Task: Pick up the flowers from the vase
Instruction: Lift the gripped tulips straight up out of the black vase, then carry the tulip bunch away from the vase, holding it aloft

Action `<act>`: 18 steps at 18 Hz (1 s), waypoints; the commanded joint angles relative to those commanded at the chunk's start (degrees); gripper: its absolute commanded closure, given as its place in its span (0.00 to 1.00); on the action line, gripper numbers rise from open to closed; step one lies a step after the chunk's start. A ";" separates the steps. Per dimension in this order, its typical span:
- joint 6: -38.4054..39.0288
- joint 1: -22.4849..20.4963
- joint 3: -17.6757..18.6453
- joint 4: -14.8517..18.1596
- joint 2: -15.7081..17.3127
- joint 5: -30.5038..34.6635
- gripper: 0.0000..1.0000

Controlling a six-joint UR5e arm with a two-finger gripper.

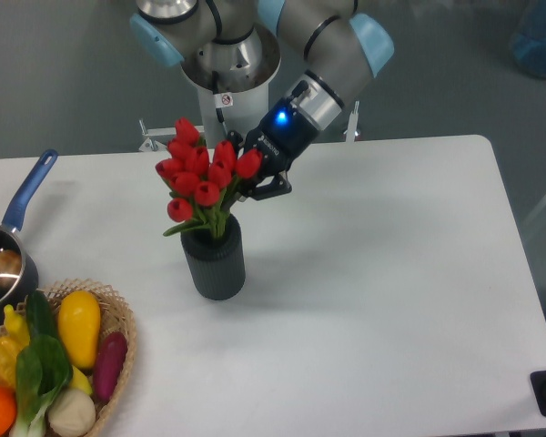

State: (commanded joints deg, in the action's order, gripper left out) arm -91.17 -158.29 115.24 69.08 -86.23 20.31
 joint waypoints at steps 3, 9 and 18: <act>7.30 0.35 -4.48 -0.09 0.35 -0.44 1.00; 15.76 -0.17 -8.89 0.09 3.78 -0.27 1.00; 17.61 -3.15 -10.29 1.32 6.07 -0.09 1.00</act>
State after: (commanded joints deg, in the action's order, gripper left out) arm -73.57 -161.44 104.94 70.40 -80.16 20.21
